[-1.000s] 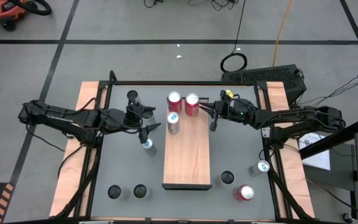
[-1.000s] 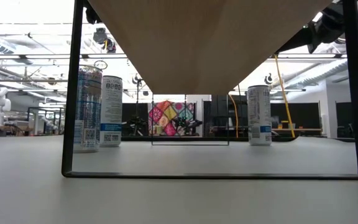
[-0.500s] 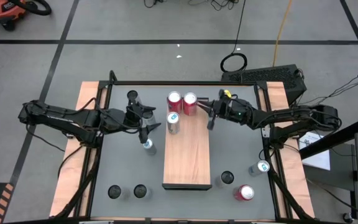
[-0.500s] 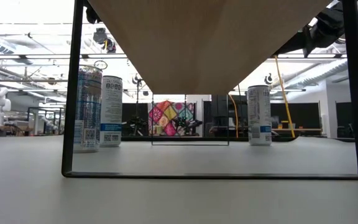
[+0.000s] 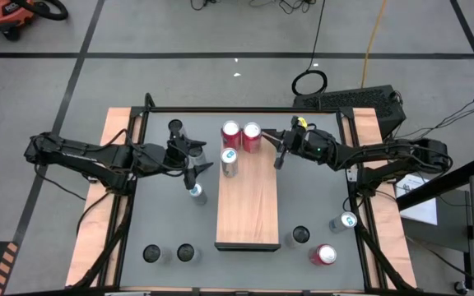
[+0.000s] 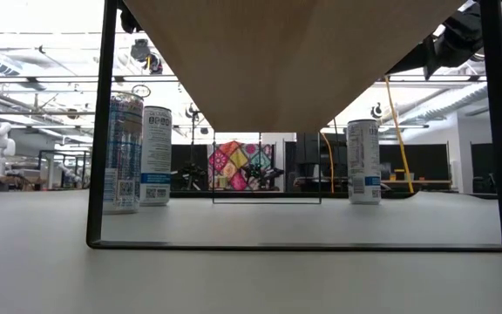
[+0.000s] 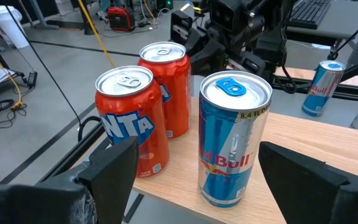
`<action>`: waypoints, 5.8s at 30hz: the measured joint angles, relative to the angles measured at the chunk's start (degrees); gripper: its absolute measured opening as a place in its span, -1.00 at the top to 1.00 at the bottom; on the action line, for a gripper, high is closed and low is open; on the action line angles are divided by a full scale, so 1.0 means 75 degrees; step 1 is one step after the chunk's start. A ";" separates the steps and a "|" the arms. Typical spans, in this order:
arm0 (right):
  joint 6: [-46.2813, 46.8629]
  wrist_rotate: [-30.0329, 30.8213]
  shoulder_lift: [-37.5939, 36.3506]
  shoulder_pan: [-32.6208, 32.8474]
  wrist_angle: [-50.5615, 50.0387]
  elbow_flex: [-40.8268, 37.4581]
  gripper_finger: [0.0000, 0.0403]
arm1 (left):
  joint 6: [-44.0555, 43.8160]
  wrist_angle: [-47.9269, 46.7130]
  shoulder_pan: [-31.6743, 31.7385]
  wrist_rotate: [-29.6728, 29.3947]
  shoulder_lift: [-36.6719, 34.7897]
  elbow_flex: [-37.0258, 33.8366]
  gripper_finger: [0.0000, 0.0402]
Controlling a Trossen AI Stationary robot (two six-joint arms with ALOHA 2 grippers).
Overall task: Place canned beverage on shelf
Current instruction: Put the left orange soda can on the shelf
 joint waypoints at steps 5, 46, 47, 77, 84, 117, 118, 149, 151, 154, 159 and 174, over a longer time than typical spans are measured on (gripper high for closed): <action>-0.0108 -0.0003 0.0000 -0.0002 0.0020 0.0001 1.00 | 0.0000 -0.0001 0.0000 0.0000 0.0000 0.0000 -0.64; 0.1761 -0.1008 0.0512 0.0094 -0.8056 0.5385 -0.70 | -0.0059 -0.0562 0.0000 -0.0082 -0.0003 0.0000 -0.64; 0.1800 -0.1008 0.0593 0.0088 -0.8040 0.5396 -0.71 | -0.0071 -0.0559 -0.0012 -0.0082 -0.0003 0.0000 -0.64; 0.1754 -0.0888 0.1241 -0.0075 -0.7856 0.5393 -0.30 | -0.0204 -0.0533 -0.0152 -0.0082 -0.0003 0.0000 -0.64; 0.1750 -0.1023 0.1228 -0.0078 -0.7852 0.5393 -0.02 | -0.0203 -0.0533 -0.0152 -0.0082 -0.0003 0.0000 -0.64; -0.1701 -0.5008 0.1215 -0.1156 -0.8861 0.5950 -0.03 | -0.0198 -0.0545 -0.0151 -0.0079 -0.0003 0.0000 -0.64; -0.1871 -0.5145 0.1258 -0.1214 -0.8867 0.5950 -0.03 | -0.0201 -0.0545 -0.0152 -0.0079 -0.0003 0.0000 -0.64; -0.2350 -0.5986 0.1853 -0.1657 -0.8426 0.5953 -0.35 | -0.0184 -0.0553 -0.0152 0.0032 -0.0003 0.0000 -0.64; -0.2330 -0.5974 0.1853 -0.1693 -0.8418 0.5953 -0.37 | -0.0184 -0.0553 -0.0151 0.0035 -0.0003 0.0000 -0.64; -0.2323 -0.5958 0.1853 -0.1707 -0.8421 0.5950 -0.37 | -0.0185 -0.0553 -0.0150 0.0035 -0.0003 0.0000 -0.64; -0.2184 -0.5960 0.1853 -0.1704 -0.8420 0.5950 -0.37 | -0.0198 -0.0596 -0.0150 0.0099 -0.0003 0.0000 -0.64; -0.1629 -0.5789 0.1480 -0.1701 -0.8424 0.5950 -0.37 | -0.0198 -0.0615 -0.0149 0.0160 -0.0003 0.0000 -0.64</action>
